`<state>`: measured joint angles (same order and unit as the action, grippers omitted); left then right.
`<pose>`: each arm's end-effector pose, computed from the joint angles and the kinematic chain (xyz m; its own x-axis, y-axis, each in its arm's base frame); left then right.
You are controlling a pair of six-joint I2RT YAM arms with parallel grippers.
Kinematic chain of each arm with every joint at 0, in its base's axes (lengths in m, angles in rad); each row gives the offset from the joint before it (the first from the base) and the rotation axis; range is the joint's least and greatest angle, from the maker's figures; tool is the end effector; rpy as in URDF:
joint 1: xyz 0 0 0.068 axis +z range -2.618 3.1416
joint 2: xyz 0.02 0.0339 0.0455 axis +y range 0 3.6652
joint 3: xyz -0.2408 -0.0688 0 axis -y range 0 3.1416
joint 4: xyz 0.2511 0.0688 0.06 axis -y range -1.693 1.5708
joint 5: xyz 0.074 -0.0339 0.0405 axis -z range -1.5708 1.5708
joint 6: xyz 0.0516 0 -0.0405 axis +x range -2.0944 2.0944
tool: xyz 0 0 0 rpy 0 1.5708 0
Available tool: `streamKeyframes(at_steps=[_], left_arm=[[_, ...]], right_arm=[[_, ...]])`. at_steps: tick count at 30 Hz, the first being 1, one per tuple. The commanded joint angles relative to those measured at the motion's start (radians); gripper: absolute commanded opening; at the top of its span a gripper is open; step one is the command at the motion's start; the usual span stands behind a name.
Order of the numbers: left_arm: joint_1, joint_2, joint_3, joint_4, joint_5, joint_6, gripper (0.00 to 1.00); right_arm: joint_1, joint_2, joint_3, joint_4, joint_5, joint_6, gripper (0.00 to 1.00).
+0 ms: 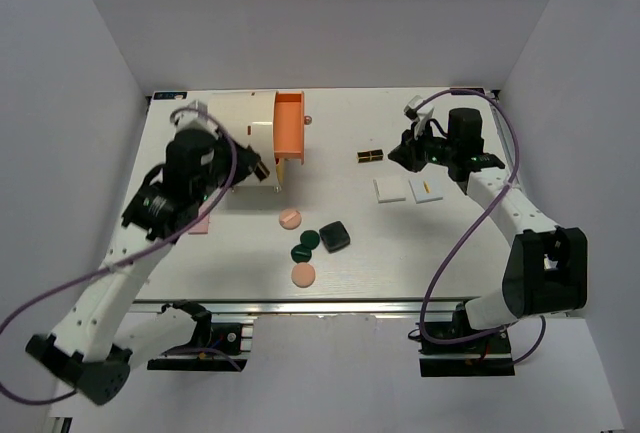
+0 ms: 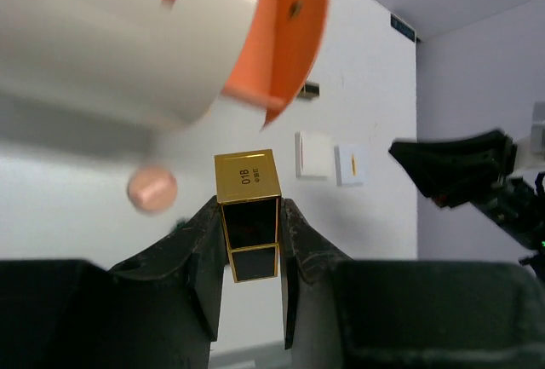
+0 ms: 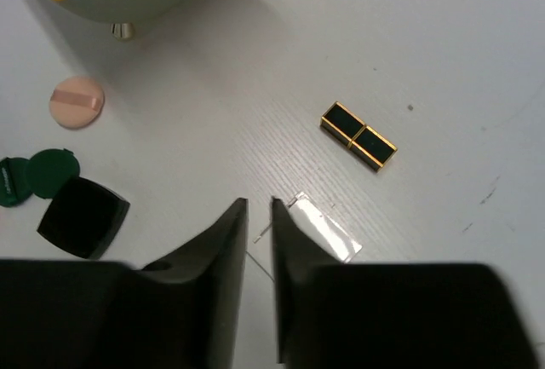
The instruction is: Organize the makeup
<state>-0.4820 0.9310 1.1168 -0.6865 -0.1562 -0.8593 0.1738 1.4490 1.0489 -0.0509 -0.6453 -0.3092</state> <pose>0.2000 -0.0956 0.3520 -0.5330 -0.5655 -0.6294 -0.1021 0.7814 -0.6157 0.3385 0.0909 0.2597 -0.2047 -0.2828 -0.9371 -0.7701 0.6375 -0.0242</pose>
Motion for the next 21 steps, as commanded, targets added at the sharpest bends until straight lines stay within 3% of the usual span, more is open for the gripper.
streamKeyframes(at_steps=[1,2,4,5,9,12,17,18,21], left_arm=[[-0.006,0.208,0.222,-0.021,-0.081,0.256,0.0],[-0.006,0.262,0.353,-0.039,-0.091,0.338,0.0],[-0.006,0.425,0.483,-0.064,-0.111,0.411,0.0],[-0.006,0.474,0.593,-0.073,-0.118,0.474,0.0],[-0.007,0.669,0.788,-0.056,-0.115,0.588,0.0],[-0.007,0.765,0.88,-0.054,-0.12,0.643,0.0],[-0.007,0.825,0.891,-0.035,-0.088,0.661,0.03],[-0.009,0.828,0.887,-0.035,-0.089,0.66,0.05],[-0.012,0.827,0.853,-0.028,-0.089,0.652,0.22]], right_arm=[[-0.007,0.007,0.011,0.014,0.019,-0.03,0.17],[-0.007,0.008,0.013,0.016,0.019,-0.024,0.11],[-0.007,0.011,0.02,0.014,0.019,-0.025,0.11],[-0.007,0.013,0.023,0.014,0.019,-0.025,0.22],[-0.007,0.034,0.054,-0.016,0.026,-0.027,0.42],[-0.005,0.039,0.06,-0.03,0.023,-0.051,0.54],[-0.005,0.045,0.072,-0.066,0.0,-0.116,0.76],[-0.007,0.048,0.072,-0.067,-0.001,-0.122,0.77],[-0.007,0.062,0.079,-0.069,-0.001,-0.134,0.8]])
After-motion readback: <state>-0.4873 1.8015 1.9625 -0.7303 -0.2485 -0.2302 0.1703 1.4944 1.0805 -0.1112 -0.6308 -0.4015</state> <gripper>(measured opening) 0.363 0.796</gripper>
